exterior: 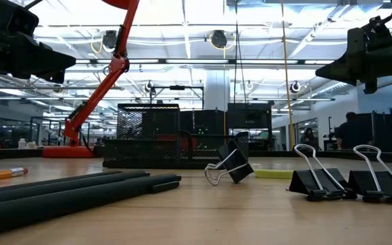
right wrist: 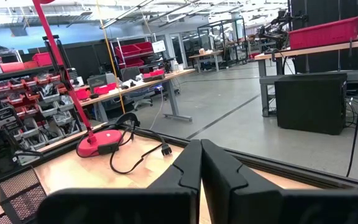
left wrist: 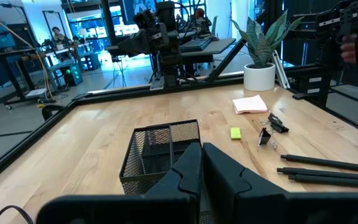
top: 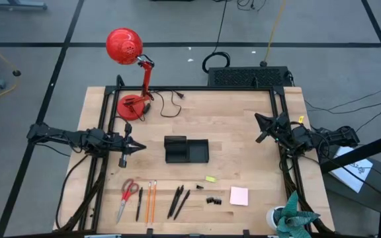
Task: Pick and place office supplies into organizer
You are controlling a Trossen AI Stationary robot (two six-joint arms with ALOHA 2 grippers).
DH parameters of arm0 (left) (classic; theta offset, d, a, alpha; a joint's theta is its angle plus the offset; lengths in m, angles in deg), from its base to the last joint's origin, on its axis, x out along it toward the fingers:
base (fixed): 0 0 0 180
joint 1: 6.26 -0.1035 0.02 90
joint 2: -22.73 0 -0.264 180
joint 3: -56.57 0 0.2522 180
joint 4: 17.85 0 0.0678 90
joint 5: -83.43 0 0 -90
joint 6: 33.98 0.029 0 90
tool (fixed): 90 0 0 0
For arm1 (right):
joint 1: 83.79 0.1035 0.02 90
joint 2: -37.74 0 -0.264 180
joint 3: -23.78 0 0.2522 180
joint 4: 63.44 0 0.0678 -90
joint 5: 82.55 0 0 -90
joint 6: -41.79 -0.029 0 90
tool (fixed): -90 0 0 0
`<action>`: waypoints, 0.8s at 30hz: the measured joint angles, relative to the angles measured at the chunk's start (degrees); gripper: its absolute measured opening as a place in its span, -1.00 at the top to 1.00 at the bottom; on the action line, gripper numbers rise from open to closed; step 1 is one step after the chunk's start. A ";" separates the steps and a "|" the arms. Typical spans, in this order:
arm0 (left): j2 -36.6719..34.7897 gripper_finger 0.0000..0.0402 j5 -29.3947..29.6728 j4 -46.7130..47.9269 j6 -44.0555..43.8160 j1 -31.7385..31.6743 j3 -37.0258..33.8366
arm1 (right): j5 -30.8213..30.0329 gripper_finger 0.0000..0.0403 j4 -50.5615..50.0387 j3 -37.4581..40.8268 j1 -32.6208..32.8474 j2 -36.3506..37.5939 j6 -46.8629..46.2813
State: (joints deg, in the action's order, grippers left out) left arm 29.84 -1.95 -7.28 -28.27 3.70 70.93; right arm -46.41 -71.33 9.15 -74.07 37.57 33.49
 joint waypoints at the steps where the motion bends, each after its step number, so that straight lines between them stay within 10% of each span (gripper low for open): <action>1: 0.00 0.88 0.01 0.01 0.00 -0.01 0.00 | 0.00 0.98 0.02 0.02 0.00 -0.02 -0.01; 24: 0.00 0.88 0.00 -1.94 -6.17 0.00 0.01 | 0.09 0.98 0.09 0.02 0.02 0.00 -0.02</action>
State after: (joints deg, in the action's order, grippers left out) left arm 29.84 -1.95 -9.22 -34.44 3.69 70.94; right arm -46.33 -71.25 9.17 -74.05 37.57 33.47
